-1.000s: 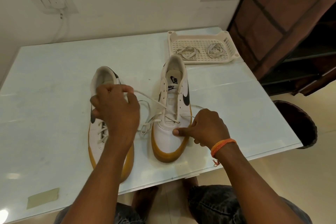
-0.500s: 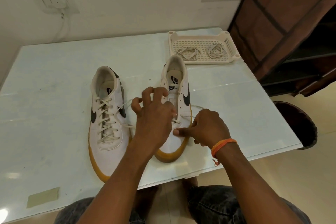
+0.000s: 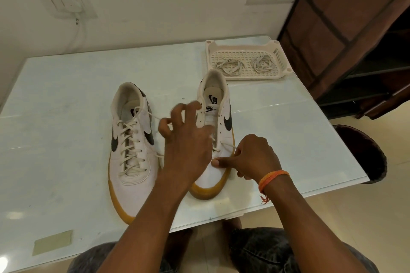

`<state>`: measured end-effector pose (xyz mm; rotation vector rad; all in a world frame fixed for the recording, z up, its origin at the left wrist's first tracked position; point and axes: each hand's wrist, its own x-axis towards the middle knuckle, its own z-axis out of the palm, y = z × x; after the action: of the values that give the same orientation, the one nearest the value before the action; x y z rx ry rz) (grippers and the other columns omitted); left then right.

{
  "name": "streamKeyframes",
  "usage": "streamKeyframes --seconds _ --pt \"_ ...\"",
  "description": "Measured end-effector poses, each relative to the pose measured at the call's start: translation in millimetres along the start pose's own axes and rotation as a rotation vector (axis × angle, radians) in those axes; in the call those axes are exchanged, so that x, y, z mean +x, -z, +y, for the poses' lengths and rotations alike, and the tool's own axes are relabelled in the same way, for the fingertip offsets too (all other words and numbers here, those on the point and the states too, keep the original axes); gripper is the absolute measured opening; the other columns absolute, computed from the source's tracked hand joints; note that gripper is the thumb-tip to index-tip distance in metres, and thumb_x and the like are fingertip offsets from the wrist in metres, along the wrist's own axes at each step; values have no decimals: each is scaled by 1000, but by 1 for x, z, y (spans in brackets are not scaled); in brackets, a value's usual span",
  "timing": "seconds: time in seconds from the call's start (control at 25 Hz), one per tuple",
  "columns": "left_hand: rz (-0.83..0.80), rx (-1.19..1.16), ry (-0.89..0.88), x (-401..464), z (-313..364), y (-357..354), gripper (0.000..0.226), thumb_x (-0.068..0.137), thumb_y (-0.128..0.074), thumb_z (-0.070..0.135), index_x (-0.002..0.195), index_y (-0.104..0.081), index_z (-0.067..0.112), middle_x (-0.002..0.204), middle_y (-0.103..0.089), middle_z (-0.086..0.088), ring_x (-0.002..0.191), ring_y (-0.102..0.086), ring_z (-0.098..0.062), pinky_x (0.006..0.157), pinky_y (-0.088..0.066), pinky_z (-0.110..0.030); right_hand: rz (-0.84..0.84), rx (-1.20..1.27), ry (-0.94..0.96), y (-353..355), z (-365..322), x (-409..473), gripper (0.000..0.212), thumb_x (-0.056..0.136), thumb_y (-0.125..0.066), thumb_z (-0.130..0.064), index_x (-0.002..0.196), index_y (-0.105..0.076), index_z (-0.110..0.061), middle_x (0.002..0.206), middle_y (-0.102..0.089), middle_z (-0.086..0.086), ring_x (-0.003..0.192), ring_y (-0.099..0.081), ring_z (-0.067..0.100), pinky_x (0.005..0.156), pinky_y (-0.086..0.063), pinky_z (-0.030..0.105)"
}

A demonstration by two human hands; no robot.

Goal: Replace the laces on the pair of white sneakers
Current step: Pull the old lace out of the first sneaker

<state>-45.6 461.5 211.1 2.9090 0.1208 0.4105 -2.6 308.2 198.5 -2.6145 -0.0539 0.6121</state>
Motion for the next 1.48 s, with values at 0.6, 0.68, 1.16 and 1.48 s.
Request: streamKeyframes --seconds 0.6,0.68,1.16,1.48 --pt "148 -121 378 7 -19 12 48 72 -69 13 118 -66 29 136 -38 -4 128 -26 -29 90 -25 -45 -7 -1 -16 3 0 -1 67 54 -79 -69 80 -62 -10 75 -68 7 68 -68 20 73 -60 37" --pt "60 -81 120 4 -4 8 49 66 -70 16 114 -67 28 139 -39 -8 129 -24 -30 92 -24 -45 2 3 -15 3 1 -1 67 53 -79 -70 79 -62 -10 73 -68 6 67 -68 19 72 -60 36" --pt "-171 -70 54 1 6 3 24 91 -56 13 109 -58 28 131 -40 5 126 -36 -12 98 -14 -34 -32 -50 -6 1 -2 -2 68 59 -74 -72 88 -63 -12 82 -68 5 72 -67 20 76 -59 34" --pt "36 -427 174 10 -18 18 9 93 -56 17 97 -63 15 103 -59 -1 88 -59 -15 76 -49 -32 -58 -61 -18 4 -3 -4 67 58 -74 -72 85 -62 -13 79 -67 4 71 -66 19 74 -58 33"
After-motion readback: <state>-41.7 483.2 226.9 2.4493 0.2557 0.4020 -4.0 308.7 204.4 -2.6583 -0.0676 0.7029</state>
